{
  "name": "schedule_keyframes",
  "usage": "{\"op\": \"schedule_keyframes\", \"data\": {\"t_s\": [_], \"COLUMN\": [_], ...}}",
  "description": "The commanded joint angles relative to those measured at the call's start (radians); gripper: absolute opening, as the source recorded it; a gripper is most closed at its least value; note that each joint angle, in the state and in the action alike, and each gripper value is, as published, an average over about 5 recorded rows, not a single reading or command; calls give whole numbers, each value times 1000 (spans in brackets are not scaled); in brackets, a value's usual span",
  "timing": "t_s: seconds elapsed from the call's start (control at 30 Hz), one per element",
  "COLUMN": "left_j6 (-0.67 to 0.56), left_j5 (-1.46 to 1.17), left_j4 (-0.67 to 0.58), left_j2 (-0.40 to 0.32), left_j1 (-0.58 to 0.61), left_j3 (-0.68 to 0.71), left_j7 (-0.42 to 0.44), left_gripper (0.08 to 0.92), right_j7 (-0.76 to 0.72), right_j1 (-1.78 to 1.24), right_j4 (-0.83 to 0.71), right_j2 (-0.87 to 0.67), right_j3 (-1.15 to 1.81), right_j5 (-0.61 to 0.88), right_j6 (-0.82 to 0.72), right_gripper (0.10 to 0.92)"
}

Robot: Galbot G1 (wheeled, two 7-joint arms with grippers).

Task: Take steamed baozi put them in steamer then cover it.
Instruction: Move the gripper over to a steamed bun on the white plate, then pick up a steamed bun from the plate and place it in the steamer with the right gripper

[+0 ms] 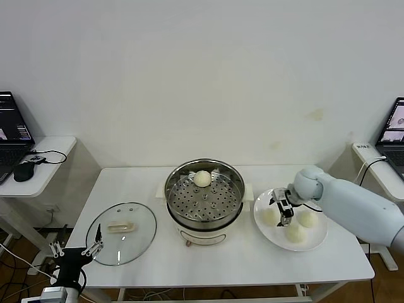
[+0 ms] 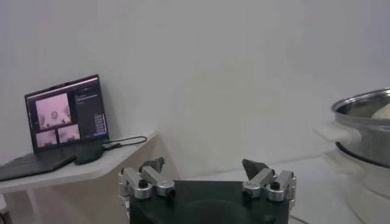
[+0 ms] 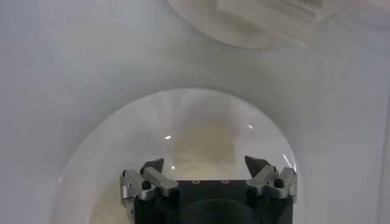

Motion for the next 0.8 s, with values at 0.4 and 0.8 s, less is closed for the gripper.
{"op": "schedule_keyframes", "data": {"t_s": [0.4, 0.8], "left_j6": [-1, 1], "left_j5": [-1, 0], "left_j4": [0, -20], "left_j2": [-1, 3], "left_j1": [-2, -6], "left_j3": [2, 7], "left_j7": [-1, -1], "left_gripper": [823, 823], "right_j7": [-3, -70], "right_j1": [-34, 221], "right_j4": [-69, 112], "right_j2": [49, -108], "right_j3": [45, -43], "right_j5": [-40, 126], "right_j6": [9, -40], "right_gripper": [672, 636]}}
